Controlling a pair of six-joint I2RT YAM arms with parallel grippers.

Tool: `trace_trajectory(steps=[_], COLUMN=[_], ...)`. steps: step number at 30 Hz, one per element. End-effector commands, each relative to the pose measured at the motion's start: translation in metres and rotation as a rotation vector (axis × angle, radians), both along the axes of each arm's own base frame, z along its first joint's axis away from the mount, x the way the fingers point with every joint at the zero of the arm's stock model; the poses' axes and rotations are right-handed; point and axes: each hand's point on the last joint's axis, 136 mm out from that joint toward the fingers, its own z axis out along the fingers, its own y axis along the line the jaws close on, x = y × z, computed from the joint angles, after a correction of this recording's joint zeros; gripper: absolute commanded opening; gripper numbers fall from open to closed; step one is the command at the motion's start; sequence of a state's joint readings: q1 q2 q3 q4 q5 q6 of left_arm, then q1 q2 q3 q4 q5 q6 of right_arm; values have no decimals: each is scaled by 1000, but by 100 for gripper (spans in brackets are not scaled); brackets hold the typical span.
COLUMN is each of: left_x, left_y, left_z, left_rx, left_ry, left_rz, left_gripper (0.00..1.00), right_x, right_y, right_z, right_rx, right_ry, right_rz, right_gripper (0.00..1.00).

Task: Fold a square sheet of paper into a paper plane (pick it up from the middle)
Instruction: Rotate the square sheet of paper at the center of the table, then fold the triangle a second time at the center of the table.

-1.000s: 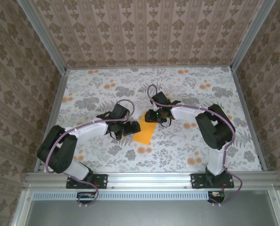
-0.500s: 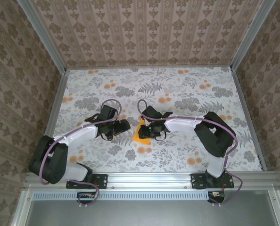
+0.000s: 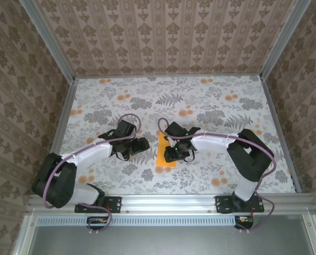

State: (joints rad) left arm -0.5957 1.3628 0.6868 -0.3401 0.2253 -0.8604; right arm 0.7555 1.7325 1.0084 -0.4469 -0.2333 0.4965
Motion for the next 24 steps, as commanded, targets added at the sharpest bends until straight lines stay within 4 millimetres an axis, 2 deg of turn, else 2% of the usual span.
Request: trace_trajectory(steps=[1, 3, 5, 9, 12, 17, 24], left_x=[-5, -8, -11, -20, -26, -32, -36], left_y=[-17, -28, -40, -56, -59, -65, -70], left_z=[3, 2, 0, -4, -9, -13, -13], left_rx=[-7, -25, -46, -54, -28, -24, -29], left_ry=[20, 27, 35, 48, 68, 86, 90], left_rz=[-36, -44, -49, -56, -53, -56, -52], left_gripper=[77, 75, 73, 65, 64, 64, 64], right_x=[26, 41, 49, 59, 65, 65, 54], right_y=[-14, -21, -19, -7, -4, -13, -26], right_z=[24, 29, 27, 15, 6, -8, -22], right_rx=[-27, -46, -28, -25, -24, -60, -51], right_ry=[-118, -159, -159, -112, -95, -40, 4], right_rz=[-131, -232, -276, -273, -281, -311, -326], right_gripper=[34, 35, 35, 32, 31, 29, 29])
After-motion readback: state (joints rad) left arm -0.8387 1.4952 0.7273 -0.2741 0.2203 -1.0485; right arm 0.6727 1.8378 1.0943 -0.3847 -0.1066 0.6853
